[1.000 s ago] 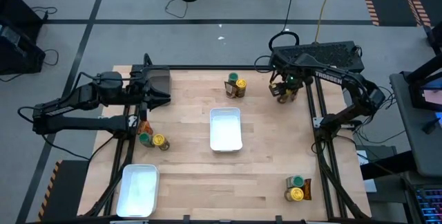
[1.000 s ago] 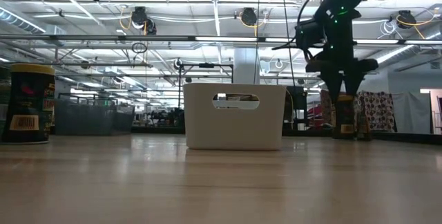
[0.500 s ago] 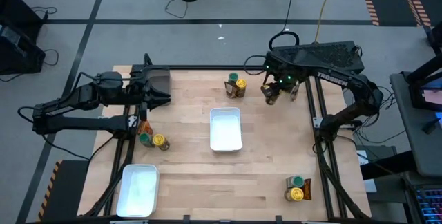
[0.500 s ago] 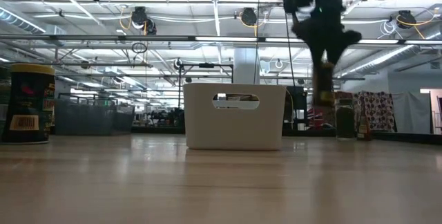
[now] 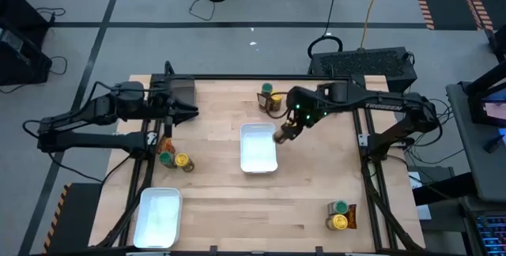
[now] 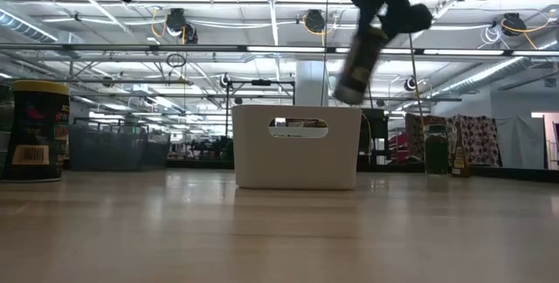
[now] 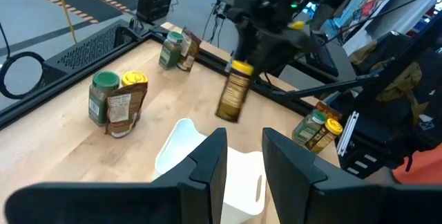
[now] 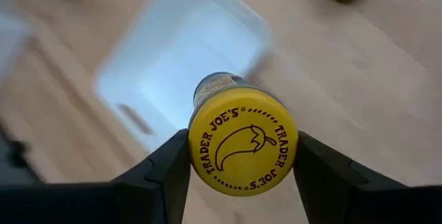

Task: Sort spices by type
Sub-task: Put the top right yellow spice bottle into the top white bin

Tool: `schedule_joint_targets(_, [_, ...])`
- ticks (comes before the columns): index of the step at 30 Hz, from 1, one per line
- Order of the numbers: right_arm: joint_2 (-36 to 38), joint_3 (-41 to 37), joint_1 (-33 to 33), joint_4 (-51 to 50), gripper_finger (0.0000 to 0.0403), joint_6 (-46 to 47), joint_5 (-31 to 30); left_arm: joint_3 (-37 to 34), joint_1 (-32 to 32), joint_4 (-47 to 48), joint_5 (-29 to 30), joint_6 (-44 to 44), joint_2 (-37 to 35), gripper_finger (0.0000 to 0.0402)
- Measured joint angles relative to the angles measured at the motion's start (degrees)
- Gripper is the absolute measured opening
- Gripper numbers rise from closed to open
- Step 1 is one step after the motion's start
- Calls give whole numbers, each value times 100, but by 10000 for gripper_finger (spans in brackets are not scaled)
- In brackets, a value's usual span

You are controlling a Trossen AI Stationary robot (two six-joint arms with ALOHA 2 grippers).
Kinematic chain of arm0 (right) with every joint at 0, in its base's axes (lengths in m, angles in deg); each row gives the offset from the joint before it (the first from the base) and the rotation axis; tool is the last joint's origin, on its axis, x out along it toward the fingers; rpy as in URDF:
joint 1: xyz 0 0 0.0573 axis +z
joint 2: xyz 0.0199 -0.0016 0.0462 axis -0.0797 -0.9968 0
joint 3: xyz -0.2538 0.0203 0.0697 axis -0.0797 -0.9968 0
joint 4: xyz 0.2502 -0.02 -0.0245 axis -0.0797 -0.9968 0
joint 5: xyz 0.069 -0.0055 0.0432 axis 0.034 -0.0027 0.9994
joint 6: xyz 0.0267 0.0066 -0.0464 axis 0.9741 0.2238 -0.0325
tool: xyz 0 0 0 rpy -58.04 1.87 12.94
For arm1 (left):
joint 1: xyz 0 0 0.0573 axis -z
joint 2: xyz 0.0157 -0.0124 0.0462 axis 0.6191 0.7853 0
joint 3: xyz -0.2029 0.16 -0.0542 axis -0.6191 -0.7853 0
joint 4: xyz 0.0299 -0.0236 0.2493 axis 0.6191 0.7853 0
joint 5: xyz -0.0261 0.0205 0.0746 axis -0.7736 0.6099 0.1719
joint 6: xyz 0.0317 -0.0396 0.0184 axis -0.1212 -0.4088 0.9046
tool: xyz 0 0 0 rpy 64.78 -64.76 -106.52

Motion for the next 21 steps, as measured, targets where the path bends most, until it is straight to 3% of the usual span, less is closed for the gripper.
schedule_joint_targets(11, [-570, 30, 472, 1391, 193, 230, 280, -2, -2, -40, -387, 13, 249, 98])
schedule_joint_targets(16, [-1174, 758, 554, 990, 193, -123, 218, -2, -2, 7, -446, 18, 164, 98])
schedule_joint_targets(21, [-2005, 1968, 538, -71, 193, -881, -251, -2, -2, 200, -459, 22, 42, 98])
